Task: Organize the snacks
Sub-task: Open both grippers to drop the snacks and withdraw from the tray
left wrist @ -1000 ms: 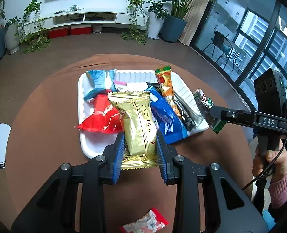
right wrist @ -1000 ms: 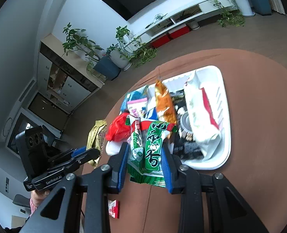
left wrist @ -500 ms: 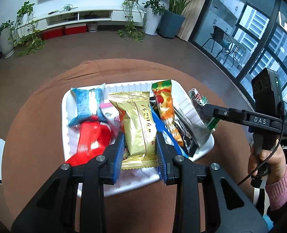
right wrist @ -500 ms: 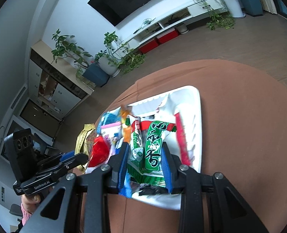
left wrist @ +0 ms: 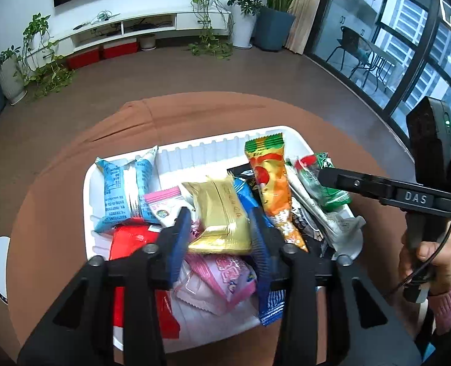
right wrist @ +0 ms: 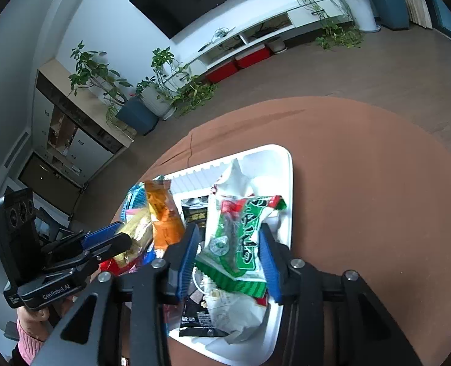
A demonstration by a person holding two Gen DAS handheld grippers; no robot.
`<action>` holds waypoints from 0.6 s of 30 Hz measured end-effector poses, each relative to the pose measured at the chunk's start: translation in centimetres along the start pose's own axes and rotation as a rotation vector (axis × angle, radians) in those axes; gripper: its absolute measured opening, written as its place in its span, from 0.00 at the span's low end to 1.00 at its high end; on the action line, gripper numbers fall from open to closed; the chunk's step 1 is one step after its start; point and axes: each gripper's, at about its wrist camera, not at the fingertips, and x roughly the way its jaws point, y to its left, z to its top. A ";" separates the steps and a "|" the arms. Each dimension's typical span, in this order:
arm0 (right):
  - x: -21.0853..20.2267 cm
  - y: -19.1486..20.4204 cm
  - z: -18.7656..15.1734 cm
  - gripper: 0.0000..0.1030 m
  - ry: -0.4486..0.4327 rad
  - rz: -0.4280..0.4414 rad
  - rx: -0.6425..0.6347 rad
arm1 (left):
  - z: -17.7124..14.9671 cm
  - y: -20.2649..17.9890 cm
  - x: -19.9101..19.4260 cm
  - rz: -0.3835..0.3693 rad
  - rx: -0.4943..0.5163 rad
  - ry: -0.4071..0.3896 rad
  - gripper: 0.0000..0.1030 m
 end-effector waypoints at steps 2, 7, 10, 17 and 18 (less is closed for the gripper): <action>-0.2 -0.3 -0.2 0.45 -0.009 -0.004 -0.007 | -0.2 0.0 -0.1 -0.005 -0.006 -0.009 0.40; -1.3 -0.4 -0.5 0.55 -0.042 -0.011 -0.026 | -0.7 -0.5 -1.2 0.002 -0.006 -0.028 0.40; -2.0 -0.1 -0.9 0.55 -0.049 -0.011 -0.029 | -1.2 -0.6 -2.2 0.003 -0.006 -0.041 0.40; -4.3 1.3 -2.4 0.56 -0.068 -0.006 -0.052 | -3.1 -0.5 -5.7 -0.011 -0.007 -0.071 0.44; -4.8 1.6 -2.7 0.56 -0.072 -0.003 -0.058 | -3.6 -0.5 -6.2 -0.012 -0.005 -0.070 0.44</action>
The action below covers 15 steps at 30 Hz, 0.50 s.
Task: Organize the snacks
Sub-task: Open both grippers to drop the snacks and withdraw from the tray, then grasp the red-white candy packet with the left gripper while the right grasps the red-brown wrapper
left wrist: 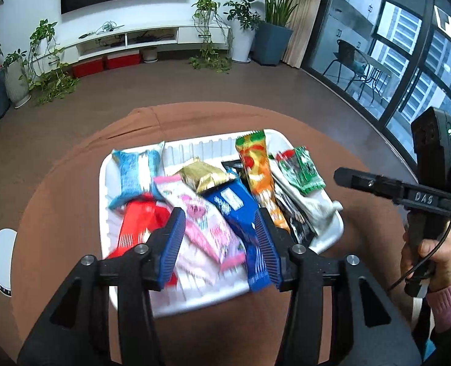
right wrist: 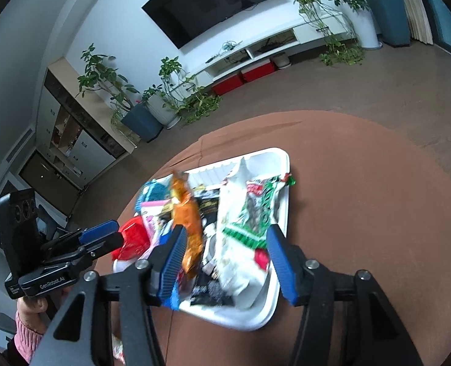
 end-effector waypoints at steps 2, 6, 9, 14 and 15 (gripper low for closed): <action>-0.8 0.5 -0.3 0.57 -0.002 0.005 -0.014 | -1.0 0.0 -1.1 0.000 0.003 0.002 0.44; -2.7 2.7 -2.1 0.62 0.004 0.016 -0.069 | -3.5 0.1 -3.4 -0.001 0.001 -0.001 0.44; -3.7 4.3 -3.8 0.62 0.020 0.036 -0.107 | -5.4 0.2 -5.0 -0.009 -0.005 0.001 0.44; -4.7 7.3 -7.5 0.62 0.070 0.059 -0.208 | -8.6 -0.4 -6.6 -0.011 0.017 0.023 0.45; -4.9 8.0 -8.4 0.63 0.089 0.074 -0.233 | -9.2 -0.4 -6.8 -0.013 0.021 0.029 0.47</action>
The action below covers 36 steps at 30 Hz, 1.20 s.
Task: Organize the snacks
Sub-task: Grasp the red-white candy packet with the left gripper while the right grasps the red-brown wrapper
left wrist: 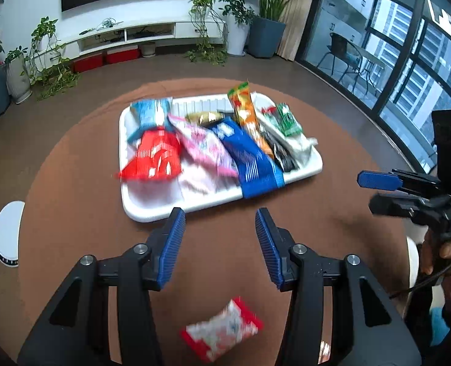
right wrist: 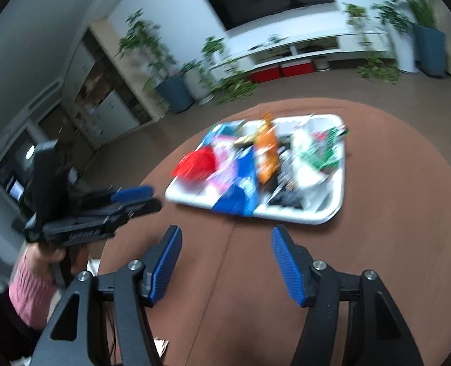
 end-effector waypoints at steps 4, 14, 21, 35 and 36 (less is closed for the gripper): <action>0.4 3.3 -2.8 0.64 0.084 0.043 -0.139 | -2.8 0.1 -1.0 -0.016 0.026 0.031 0.48; 2.8 9.8 -8.9 0.64 0.301 0.163 -0.504 | -7.6 -0.4 -1.0 -0.074 0.206 0.155 0.48; 4.7 12.6 -10.9 0.64 0.388 0.184 -0.715 | -8.5 0.0 -0.1 -0.101 0.267 0.205 0.48; 7.7 14.5 -12.6 0.65 0.505 0.209 -0.851 | -9.0 -0.7 1.9 -0.127 0.404 0.266 0.48; 7.9 14.4 -12.7 0.65 0.510 0.211 -0.847 | -9.0 -0.7 2.0 -0.128 0.407 0.266 0.48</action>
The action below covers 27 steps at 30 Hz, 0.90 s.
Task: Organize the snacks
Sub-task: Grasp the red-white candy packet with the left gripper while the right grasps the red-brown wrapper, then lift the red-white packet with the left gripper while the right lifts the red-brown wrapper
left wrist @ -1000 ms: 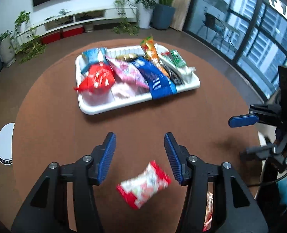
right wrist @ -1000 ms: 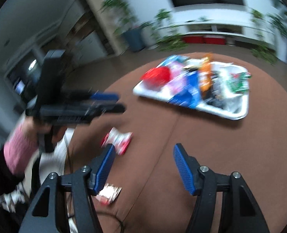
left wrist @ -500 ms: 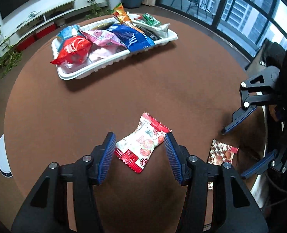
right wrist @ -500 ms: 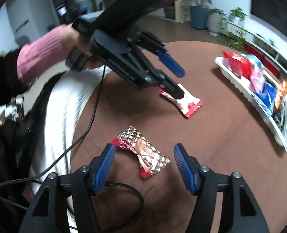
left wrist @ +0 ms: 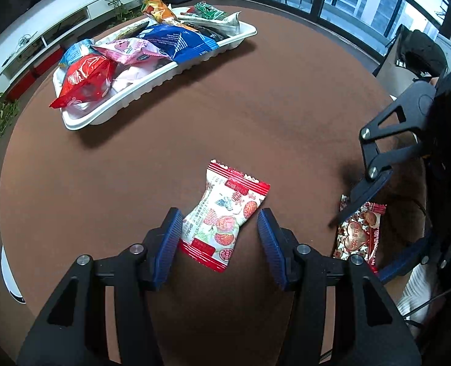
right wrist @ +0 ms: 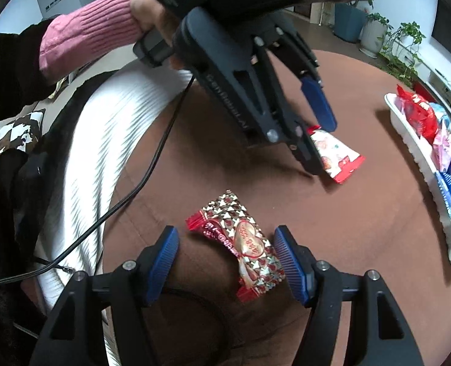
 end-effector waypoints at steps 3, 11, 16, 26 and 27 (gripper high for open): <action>0.3 -0.1 -0.2 0.66 0.005 0.012 0.012 | 0.3 0.1 0.4 -0.001 0.014 0.009 0.48; 0.3 -0.6 -0.2 0.61 -0.012 0.042 0.056 | 0.7 -0.6 1.4 -0.008 0.078 0.030 0.49; 0.3 -1.0 -0.2 0.46 -0.011 0.032 0.088 | 0.8 -0.7 1.7 -0.008 0.078 0.029 0.48; -0.2 -1.1 -0.9 0.28 -0.040 -0.021 0.142 | 0.9 -1.3 1.7 0.014 0.047 0.005 0.30; -0.3 -1.3 -1.2 0.28 -0.048 -0.012 0.163 | 0.7 -1.2 1.5 0.014 0.041 0.002 0.30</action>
